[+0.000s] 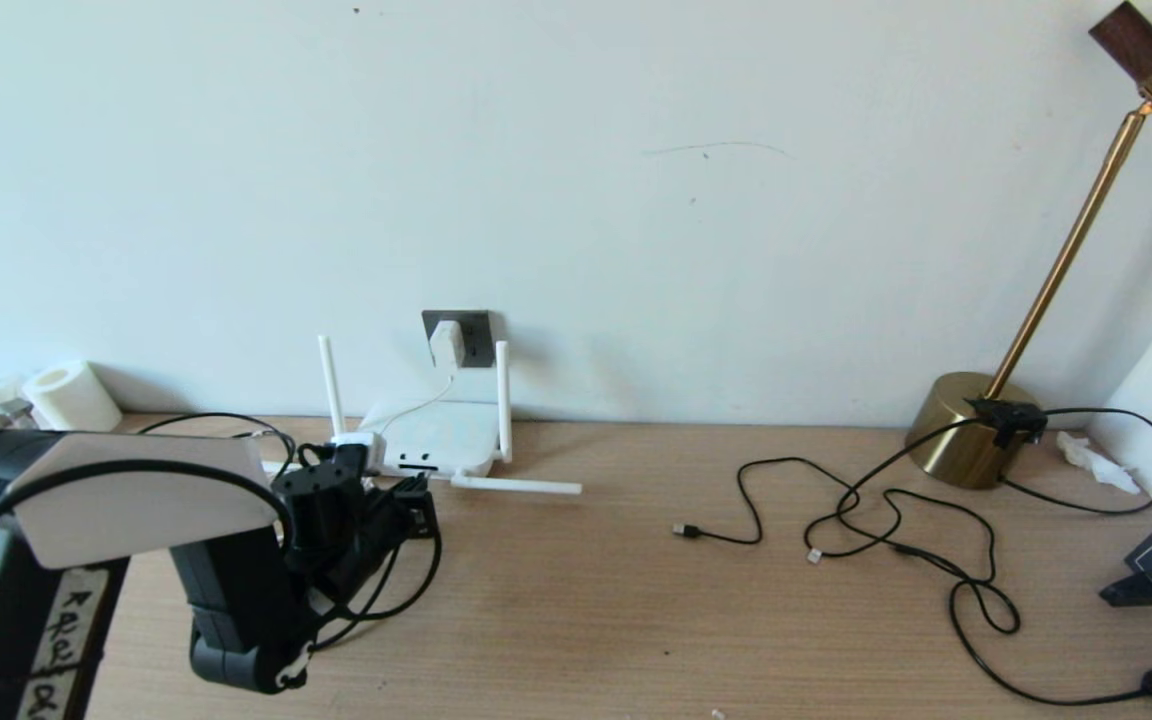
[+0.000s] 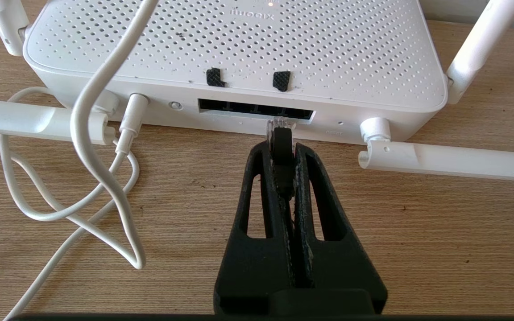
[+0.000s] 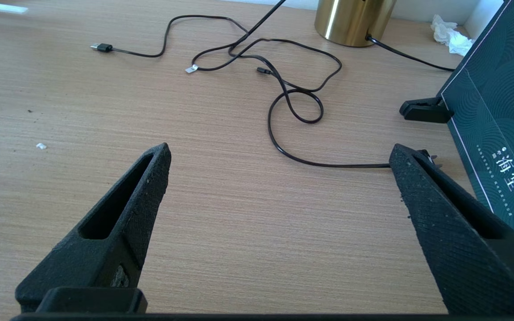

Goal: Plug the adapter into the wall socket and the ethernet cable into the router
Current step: Align cable and router interface, then plug cable into router interface

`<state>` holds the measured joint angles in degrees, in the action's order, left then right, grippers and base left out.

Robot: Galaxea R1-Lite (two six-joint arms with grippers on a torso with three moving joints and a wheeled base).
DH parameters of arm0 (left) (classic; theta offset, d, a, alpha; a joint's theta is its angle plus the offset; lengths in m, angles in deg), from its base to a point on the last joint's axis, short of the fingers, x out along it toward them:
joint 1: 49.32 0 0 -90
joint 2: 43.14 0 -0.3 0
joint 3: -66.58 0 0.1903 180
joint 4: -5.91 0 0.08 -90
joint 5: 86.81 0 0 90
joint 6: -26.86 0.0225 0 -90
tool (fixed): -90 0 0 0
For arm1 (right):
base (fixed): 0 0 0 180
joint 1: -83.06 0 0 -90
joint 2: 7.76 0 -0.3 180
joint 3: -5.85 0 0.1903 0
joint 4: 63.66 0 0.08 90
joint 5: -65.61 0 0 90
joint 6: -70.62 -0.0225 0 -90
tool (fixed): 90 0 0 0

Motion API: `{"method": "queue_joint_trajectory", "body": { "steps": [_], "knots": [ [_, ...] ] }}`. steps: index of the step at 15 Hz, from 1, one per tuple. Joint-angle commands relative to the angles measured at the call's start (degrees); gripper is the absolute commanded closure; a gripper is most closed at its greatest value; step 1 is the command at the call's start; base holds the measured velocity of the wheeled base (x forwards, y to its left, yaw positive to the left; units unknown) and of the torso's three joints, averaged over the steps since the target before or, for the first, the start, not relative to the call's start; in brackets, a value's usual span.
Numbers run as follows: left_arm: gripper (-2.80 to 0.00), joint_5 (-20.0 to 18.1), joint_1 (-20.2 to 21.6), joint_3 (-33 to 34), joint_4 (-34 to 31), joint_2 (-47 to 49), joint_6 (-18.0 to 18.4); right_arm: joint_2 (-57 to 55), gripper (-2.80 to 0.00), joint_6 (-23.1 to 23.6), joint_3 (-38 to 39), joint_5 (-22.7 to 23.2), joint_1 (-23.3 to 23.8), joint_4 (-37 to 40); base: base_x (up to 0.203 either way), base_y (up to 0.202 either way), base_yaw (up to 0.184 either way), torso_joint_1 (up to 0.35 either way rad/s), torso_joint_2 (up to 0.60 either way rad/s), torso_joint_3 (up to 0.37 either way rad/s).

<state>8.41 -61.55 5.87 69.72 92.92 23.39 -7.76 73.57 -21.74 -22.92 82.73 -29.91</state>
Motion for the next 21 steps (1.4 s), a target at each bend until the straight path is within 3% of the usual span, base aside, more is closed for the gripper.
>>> {"method": "queue_joint_trajectory", "body": {
  "steps": [1,21],
  "knots": [
    [0.00,0.05,0.01,0.07,0.49,0.26,-0.04,-0.09,-2.80,0.04,0.00,0.02,-0.02,0.07,0.000,0.000,0.000,0.000,0.00,0.000],
    [0.00,0.14,0.01,0.24,0.49,0.00,-0.04,-0.09,-2.80,0.04,0.00,0.02,-0.02,0.07,0.000,0.000,0.000,0.000,0.00,0.000]
  ]
}}
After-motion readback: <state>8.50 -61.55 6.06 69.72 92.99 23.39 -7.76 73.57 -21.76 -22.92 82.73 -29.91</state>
